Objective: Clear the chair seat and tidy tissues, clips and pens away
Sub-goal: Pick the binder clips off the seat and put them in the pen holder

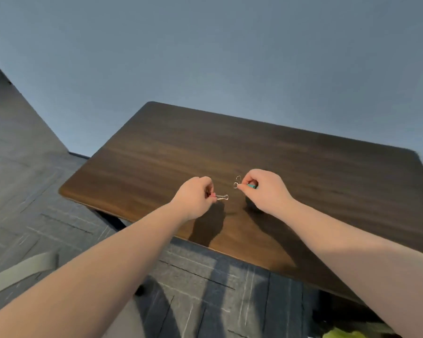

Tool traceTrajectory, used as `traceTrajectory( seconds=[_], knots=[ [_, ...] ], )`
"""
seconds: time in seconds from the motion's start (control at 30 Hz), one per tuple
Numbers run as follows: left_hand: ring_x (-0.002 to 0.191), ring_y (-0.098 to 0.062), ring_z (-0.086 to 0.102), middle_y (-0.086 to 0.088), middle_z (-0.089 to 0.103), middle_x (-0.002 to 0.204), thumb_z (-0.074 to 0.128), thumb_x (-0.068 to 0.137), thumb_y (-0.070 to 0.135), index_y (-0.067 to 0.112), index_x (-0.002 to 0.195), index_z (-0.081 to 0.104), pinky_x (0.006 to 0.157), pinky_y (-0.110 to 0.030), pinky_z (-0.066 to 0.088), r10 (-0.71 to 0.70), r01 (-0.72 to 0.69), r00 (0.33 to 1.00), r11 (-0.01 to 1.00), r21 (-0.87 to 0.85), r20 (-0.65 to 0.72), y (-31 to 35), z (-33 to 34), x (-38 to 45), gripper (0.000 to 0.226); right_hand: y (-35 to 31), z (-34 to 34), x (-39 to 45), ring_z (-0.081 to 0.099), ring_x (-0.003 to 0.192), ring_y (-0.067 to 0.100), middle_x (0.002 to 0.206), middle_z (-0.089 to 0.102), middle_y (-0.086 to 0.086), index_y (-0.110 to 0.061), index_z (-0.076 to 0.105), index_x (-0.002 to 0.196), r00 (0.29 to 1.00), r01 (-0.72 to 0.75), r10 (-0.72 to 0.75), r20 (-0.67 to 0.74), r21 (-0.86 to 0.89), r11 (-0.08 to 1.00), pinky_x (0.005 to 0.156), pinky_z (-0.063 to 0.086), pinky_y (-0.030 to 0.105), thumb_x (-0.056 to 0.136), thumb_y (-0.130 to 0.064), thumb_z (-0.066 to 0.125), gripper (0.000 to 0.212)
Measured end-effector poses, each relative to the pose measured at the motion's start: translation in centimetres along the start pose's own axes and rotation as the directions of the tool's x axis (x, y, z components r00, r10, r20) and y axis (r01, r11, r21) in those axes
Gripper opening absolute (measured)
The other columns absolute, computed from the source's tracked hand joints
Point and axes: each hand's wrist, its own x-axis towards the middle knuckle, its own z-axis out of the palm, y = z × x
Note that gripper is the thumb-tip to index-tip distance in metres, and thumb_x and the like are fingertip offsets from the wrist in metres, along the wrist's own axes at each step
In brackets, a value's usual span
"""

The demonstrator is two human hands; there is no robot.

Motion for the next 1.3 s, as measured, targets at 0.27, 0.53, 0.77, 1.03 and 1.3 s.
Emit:
traceTrajectory(
  seconds=[0.27, 0.53, 0.77, 1.03, 1.3],
  knots=[
    [0.086, -0.029, 0.057, -0.007, 0.058, 0.089, 0.06, 0.084, 0.02, 0.016, 0.079, 0.051, 0.073, -0.03, 0.042, 0.087, -0.085, 0.994, 0.996, -0.027, 0.067, 7.8, 2.5, 8.1, 0.01, 6.6, -4.0, 3.8, 0.056, 0.087, 0.018, 0.092, 0.062, -0.001, -0.016, 0.063, 0.089, 0.99, -0.136, 0.135, -0.033, -0.014, 0.991, 0.072, 0.041, 0.028, 0.09, -0.027, 0.06, 0.012],
    [0.081, -0.027, 0.055, -0.005, 0.057, 0.086, 0.055, 0.086, 0.016, 0.015, 0.079, 0.05, 0.071, -0.035, 0.046, 0.069, -0.07, 0.986, 0.998, -0.001, 0.154, 10.3, 5.5, 11.6, 0.009, 9.1, -3.7, 5.9, 0.054, 0.084, 0.018, 0.088, 0.058, -0.002, -0.013, 0.063, 0.088, 0.975, -0.222, 0.222, 0.012, 0.009, 0.975, 0.072, 0.041, 0.027, 0.09, -0.026, 0.059, 0.013],
    [0.084, -0.026, 0.051, -0.01, 0.061, 0.1, 0.053, 0.086, 0.015, 0.012, 0.088, 0.054, 0.069, -0.032, 0.043, 0.011, -0.029, 0.978, 0.997, 0.078, 0.21, 10.2, 6.8, 12.3, 0.004, 10.0, -2.5, 6.9, 0.053, 0.083, 0.018, 0.089, 0.06, 0.001, -0.015, 0.059, 0.079, 0.967, -0.242, 0.243, 0.079, -0.017, 0.97, 0.072, 0.041, 0.027, 0.089, -0.025, 0.06, 0.014],
    [0.106, -0.03, 0.058, -0.011, 0.064, 0.114, 0.057, 0.085, 0.018, 0.007, 0.108, 0.058, 0.08, -0.034, 0.047, -0.015, -0.021, 0.97, 0.989, 0.146, 0.243, 10.1, 6.8, 12.5, 0.026, 9.5, -1.8, 7.1, 0.056, 0.088, 0.022, 0.096, 0.065, 0.007, -0.015, 0.055, 0.079, 0.962, -0.219, 0.224, 0.156, -0.048, 0.974, 0.077, 0.046, 0.032, 0.088, -0.022, 0.06, 0.013],
    [0.105, -0.03, 0.057, -0.012, 0.057, 0.119, 0.066, 0.079, 0.022, 0.01, 0.118, 0.053, 0.075, -0.031, 0.044, -0.018, -0.002, 0.974, 0.996, 0.091, 0.225, 9.9, 7.0, 11.8, 0.042, 9.4, -1.3, 7.2, 0.055, 0.088, 0.022, 0.103, 0.067, 0.008, -0.013, 0.058, 0.085, 0.96, -0.233, 0.233, 0.156, -0.019, 0.972, 0.078, 0.048, 0.033, 0.086, -0.019, 0.061, 0.007]
  ],
)
